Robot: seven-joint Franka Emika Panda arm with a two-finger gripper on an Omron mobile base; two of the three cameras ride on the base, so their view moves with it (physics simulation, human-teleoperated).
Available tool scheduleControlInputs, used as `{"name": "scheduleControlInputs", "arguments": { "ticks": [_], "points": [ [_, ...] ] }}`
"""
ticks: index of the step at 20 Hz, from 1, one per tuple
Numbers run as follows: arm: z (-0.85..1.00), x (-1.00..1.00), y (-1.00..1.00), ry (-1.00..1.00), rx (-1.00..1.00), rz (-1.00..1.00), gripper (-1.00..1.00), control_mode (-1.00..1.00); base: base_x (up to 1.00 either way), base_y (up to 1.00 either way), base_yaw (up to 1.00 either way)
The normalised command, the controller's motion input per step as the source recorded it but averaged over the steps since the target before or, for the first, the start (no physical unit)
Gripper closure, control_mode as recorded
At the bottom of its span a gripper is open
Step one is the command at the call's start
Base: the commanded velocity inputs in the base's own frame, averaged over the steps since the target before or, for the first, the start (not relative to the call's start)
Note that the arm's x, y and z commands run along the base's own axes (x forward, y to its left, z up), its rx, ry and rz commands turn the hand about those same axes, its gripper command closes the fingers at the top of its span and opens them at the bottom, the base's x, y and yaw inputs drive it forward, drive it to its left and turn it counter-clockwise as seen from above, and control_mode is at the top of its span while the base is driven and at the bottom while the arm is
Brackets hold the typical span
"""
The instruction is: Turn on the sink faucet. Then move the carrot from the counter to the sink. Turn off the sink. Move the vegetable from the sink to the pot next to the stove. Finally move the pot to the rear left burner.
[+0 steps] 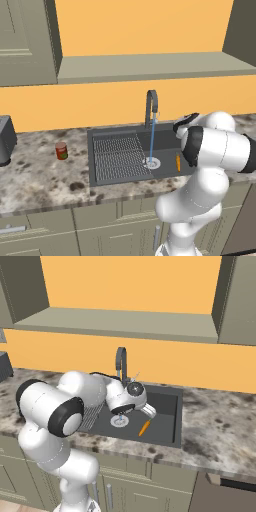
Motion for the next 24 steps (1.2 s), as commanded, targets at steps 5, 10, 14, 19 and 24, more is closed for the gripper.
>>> {"name": "scheduleControlInputs", "arguments": {
  "ticks": [5,10,14,19,24],
  "points": [
    [0.54,-0.23,0.0,-0.05,0.01,0.0,-1.0,-1.0,0.0,0.0,0.0],
    [0.83,-0.12,-0.03,0.0,0.03,-0.04,-1.0,-1.0,0.0,0.0,0.0],
    [0.85,-0.06,-0.04,0.0,0.01,-0.05,-1.0,-1.0,0.0,0.0,0.0],
    [0.4,-0.02,-0.18,0.05,0.05,-0.06,-1.0,-1.0,0.0,0.0,0.0],
    [-0.27,-0.09,-0.12,0.01,0.29,-0.01,-1.0,-1.0,0.0,0.0,0.0]
  ]
}}
